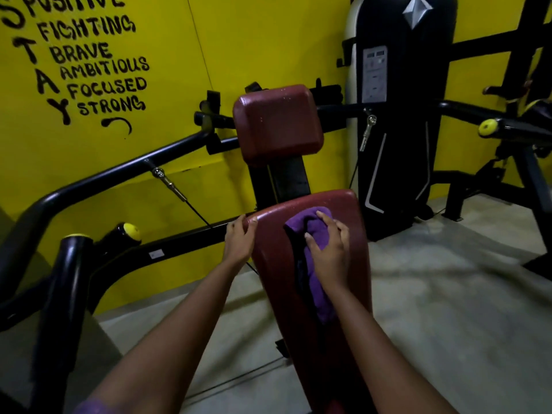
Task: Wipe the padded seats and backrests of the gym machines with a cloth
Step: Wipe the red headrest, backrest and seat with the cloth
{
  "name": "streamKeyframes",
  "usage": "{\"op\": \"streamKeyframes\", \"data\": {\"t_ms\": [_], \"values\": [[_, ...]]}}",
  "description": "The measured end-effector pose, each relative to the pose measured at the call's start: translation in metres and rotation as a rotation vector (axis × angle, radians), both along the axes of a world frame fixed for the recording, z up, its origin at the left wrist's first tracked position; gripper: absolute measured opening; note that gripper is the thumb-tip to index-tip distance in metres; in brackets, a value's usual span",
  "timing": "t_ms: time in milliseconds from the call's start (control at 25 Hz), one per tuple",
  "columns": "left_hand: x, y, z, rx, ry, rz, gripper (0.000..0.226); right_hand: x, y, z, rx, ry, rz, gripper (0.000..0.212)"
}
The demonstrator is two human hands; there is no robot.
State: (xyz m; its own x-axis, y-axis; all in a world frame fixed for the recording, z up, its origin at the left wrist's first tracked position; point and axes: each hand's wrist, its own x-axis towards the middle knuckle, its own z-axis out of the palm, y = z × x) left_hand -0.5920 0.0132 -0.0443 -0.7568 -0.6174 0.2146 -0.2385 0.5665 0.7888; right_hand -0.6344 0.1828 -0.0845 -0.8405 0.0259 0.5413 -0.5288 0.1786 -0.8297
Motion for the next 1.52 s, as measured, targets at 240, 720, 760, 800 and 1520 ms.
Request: {"op": "streamKeyframes", "data": {"t_ms": [240, 720, 760, 800, 1520], "values": [[-0.068, -0.058, -0.03, 0.058, 0.033, 0.01, 0.065, -0.049, -0.109, -0.013, 0.352, 0.131, -0.104, 0.049], [-0.11, -0.061, -0.037, -0.44, -0.024, 0.017, 0.078, -0.138, -0.095, -0.048, 0.577, 0.283, -0.402, 0.061], [-0.11, -0.06, -0.039, -0.495, -0.01, 0.039, 0.079, -0.148, -0.086, -0.045, 0.541, 0.212, -0.445, 0.062], [-0.111, -0.06, -0.041, -0.544, 0.0, 0.053, 0.083, -0.155, -0.082, -0.042, 0.49, 0.131, -0.492, 0.063], [-0.093, -0.061, -0.051, -0.679, -0.065, -0.121, 0.089, -0.11, -0.118, -0.054, 0.117, -0.31, -0.675, 0.065]]}}
